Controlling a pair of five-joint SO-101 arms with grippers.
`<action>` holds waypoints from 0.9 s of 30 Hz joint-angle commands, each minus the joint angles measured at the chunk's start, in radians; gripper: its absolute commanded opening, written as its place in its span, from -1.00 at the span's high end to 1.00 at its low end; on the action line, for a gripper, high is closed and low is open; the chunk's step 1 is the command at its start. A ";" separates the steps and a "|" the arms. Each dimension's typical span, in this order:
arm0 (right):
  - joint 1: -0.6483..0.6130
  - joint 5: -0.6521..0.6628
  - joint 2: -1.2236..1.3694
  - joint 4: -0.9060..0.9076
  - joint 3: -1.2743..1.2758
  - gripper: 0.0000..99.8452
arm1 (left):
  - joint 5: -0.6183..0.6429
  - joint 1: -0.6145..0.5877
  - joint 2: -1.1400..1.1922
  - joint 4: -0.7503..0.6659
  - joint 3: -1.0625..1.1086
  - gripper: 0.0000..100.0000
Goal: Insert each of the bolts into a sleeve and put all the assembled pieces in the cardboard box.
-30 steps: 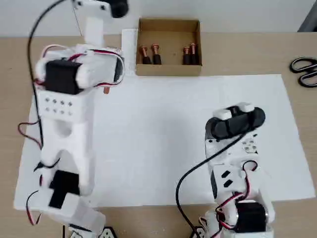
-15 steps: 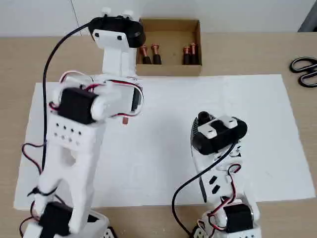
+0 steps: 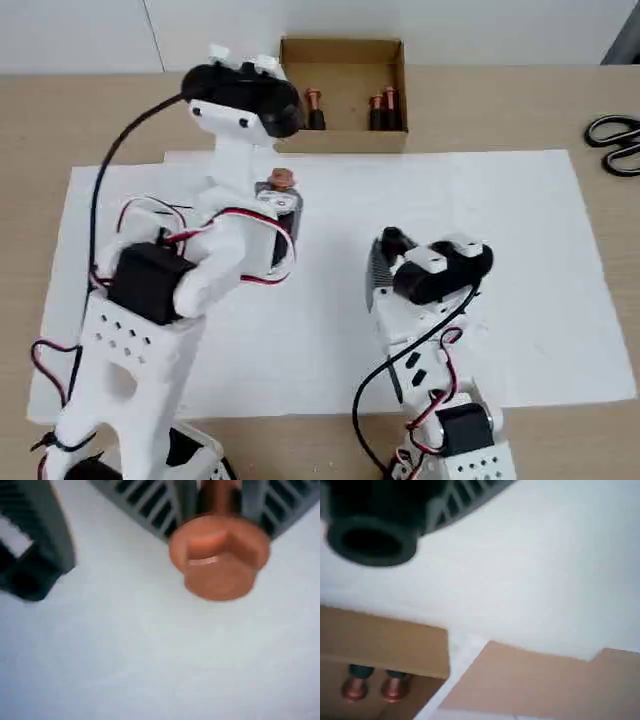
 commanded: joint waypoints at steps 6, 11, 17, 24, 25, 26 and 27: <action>-0.154 -0.011 -0.012 -0.028 0.002 0.99 | 0.048 0.094 -0.114 -0.413 0.266 0.99; -0.156 -0.011 -0.012 -0.028 0.002 0.99 | 0.044 0.095 -0.212 -0.585 0.433 0.99; -0.156 -0.011 -0.013 -0.002 0.000 0.99 | 0.051 0.092 -0.258 -0.646 0.486 0.99; -0.156 -0.012 -0.013 -0.002 -0.002 0.99 | 0.127 0.098 -0.250 -0.713 0.489 0.99; -0.156 -0.015 -0.013 -0.002 -0.002 0.99 | 0.130 0.098 -0.250 -0.712 0.493 0.99; -0.156 -0.029 -0.013 -0.002 -0.003 0.99 | 0.130 0.103 -0.250 -0.715 0.506 0.99; -0.156 -0.044 -0.013 -0.002 -0.003 0.99 | 0.130 0.114 -0.250 -0.717 0.519 0.99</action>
